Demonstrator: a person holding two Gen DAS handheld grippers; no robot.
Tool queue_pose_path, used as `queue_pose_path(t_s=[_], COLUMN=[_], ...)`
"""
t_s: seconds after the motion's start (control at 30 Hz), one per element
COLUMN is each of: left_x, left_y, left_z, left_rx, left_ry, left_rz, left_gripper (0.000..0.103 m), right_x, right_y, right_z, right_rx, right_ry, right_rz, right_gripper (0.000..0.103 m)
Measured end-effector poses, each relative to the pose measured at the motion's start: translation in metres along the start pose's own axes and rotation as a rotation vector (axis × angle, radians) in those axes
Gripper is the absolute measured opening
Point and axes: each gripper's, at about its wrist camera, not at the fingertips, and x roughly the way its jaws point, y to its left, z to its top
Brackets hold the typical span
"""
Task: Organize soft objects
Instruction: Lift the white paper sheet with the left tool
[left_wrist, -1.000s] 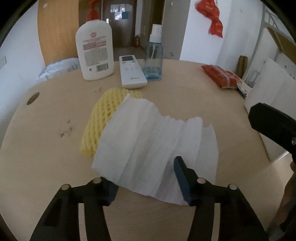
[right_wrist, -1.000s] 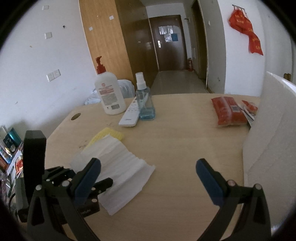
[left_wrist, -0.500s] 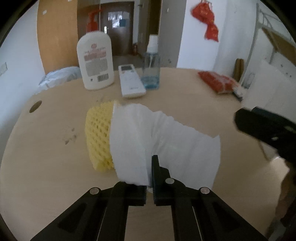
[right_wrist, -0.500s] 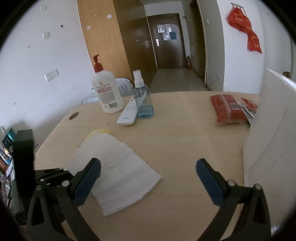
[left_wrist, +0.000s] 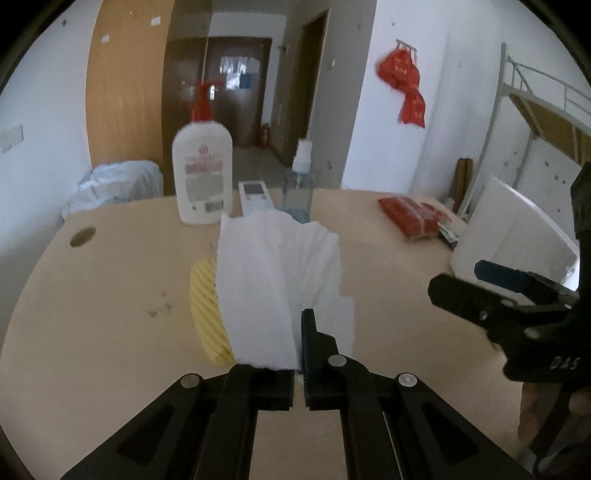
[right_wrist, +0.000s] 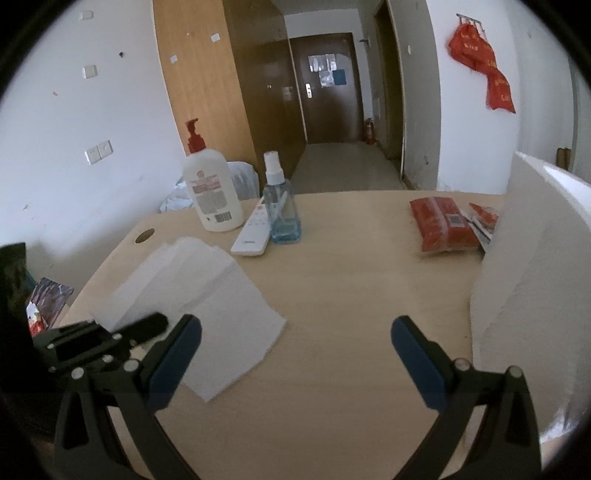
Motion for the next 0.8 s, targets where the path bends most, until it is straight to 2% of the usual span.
queue_pose_path(t_s=[0.4,0.8], left_x=[-0.051,-0.087], left_y=[0.016,0.058], left_z=[0.017,0.011], left_rx=[-0.028,-0.094], left_ry=[-0.105,-0.155], left_rz=[0.069,0.179], left_gripper=[0.003,0.003], right_x=[-0.016,0.0], right_y=[0.024,0.067], right_z=[0.008,0.013], right_rx=[-0.048,-0.116], right_ry=[-0.036,-0.017], right_rz=[0.025,0.076], right_gripper=[0.103,0.103])
